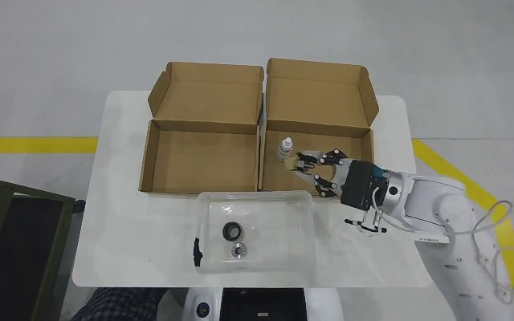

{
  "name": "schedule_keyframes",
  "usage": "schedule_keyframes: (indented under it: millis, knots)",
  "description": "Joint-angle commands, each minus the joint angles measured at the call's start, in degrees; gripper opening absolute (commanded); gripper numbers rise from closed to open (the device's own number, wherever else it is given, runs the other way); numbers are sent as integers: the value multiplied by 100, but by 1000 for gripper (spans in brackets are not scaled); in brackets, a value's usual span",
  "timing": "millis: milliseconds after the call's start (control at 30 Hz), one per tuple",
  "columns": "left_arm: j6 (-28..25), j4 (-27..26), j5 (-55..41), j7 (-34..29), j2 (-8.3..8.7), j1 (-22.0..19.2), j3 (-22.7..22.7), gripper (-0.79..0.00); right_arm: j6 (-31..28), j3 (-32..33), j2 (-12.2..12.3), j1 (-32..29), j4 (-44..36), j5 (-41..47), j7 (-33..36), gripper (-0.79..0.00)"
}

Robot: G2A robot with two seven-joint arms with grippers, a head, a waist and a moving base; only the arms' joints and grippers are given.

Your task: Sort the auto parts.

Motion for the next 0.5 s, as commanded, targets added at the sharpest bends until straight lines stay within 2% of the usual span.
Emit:
schedule_keyframes:
  millis: [0,200,467]
  knots:
    - [0,0,0,0,0,0,0,0,4,18,5,11,20,-12,33,-785]
    - [0,0,0,0,0,0,0,0,-182,-79,26,95,247,-174,371,-785]
    - [0,0,0,0,0,0,0,0,-238,-449,5,556,1017,-297,885,-785]
